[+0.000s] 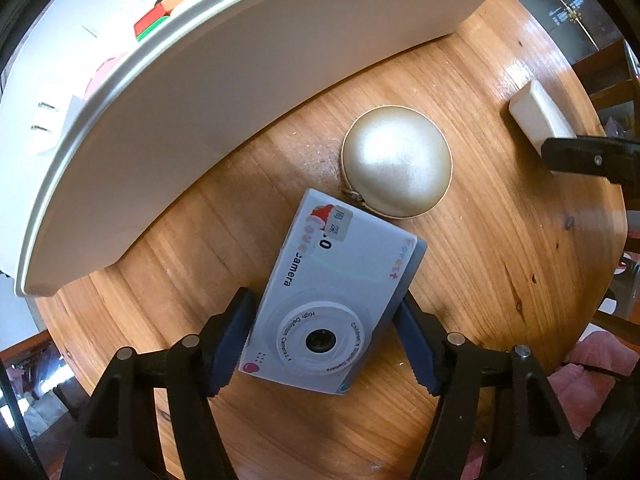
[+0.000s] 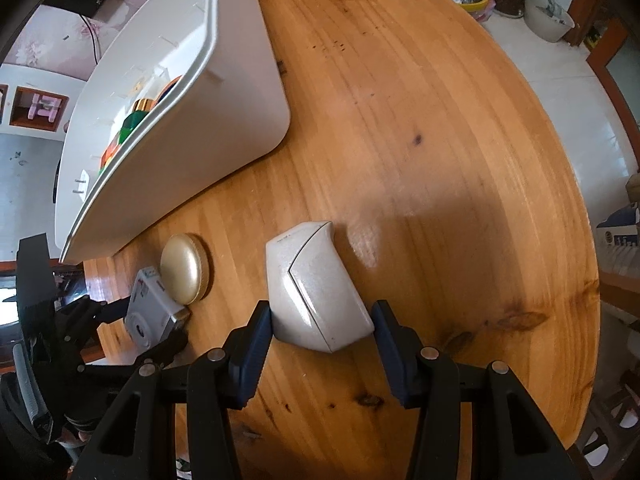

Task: Organize rigid objects
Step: 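Lift the lens gadget with the left tool while the right tool carries the beige block toward the bin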

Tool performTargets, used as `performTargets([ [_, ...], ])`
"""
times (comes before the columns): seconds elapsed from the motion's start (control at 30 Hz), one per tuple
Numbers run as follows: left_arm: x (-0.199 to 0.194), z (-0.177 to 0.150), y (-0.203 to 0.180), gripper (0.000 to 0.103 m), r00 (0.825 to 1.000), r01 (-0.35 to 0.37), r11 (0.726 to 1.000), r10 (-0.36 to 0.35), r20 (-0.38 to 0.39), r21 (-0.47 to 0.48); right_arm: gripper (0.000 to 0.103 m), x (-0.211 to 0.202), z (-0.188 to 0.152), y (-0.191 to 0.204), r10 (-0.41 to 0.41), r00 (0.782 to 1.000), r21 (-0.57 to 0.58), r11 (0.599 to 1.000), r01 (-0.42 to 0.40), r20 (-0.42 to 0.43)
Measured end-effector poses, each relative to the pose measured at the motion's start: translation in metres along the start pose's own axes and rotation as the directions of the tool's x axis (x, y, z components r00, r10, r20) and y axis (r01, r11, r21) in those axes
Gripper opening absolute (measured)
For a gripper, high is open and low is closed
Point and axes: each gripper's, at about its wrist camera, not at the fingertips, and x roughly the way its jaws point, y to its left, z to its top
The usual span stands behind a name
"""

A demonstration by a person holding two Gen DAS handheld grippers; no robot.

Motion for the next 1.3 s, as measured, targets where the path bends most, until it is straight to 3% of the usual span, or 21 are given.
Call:
performTargets([
  [0.23, -0.003, -0.027, 0.018, 0.069, 0.997, 0.071, 0.994, -0.068, 0.037, -0.085, 0.051, -0.003, -0.003, 0.013, 0.021, 1.0, -0.029, 0.999, -0.021, -0.003],
  [0.37, -0.006, -0.047, 0.029, 0.068, 0.985, 0.167, 0.977, -0.158, 0.073, -0.132, 0.05, -0.001, -0.006, 0.023, 0.025, 0.999, -0.051, 0.998, -0.027, -0.024],
  [0.47, -0.008, -0.064, 0.038, 0.067, 0.977, 0.201, 0.962, -0.184, 0.108, -0.184, 0.05, 0.001, -0.008, 0.034, 0.035, 0.999, -0.081, 0.996, -0.038, -0.037],
  [0.83, -0.03, -0.131, 0.089, 0.06, 0.926, 0.348, 0.851, -0.247, 0.285, -0.393, 0.05, 0.006, -0.017, 0.084, 0.074, 0.997, -0.211, 0.974, -0.08, -0.037],
  [1.03, -0.04, -0.165, 0.115, 0.06, 0.91, 0.382, 0.817, -0.253, 0.327, -0.432, 0.05, 0.005, -0.027, 0.113, 0.114, 0.993, -0.301, 0.947, -0.115, -0.022],
  [1.13, -0.058, -0.182, 0.118, 0.06, 0.893, 0.417, 0.791, -0.262, 0.367, -0.448, 0.05, -0.002, -0.033, 0.126, 0.133, 0.991, -0.35, 0.929, -0.121, 0.009],
  [1.3, -0.08, -0.202, 0.135, 0.06, 0.868, 0.447, 0.773, -0.254, 0.426, -0.451, 0.05, -0.012, -0.042, 0.147, 0.173, 0.983, -0.418, 0.899, -0.131, 0.065],
])
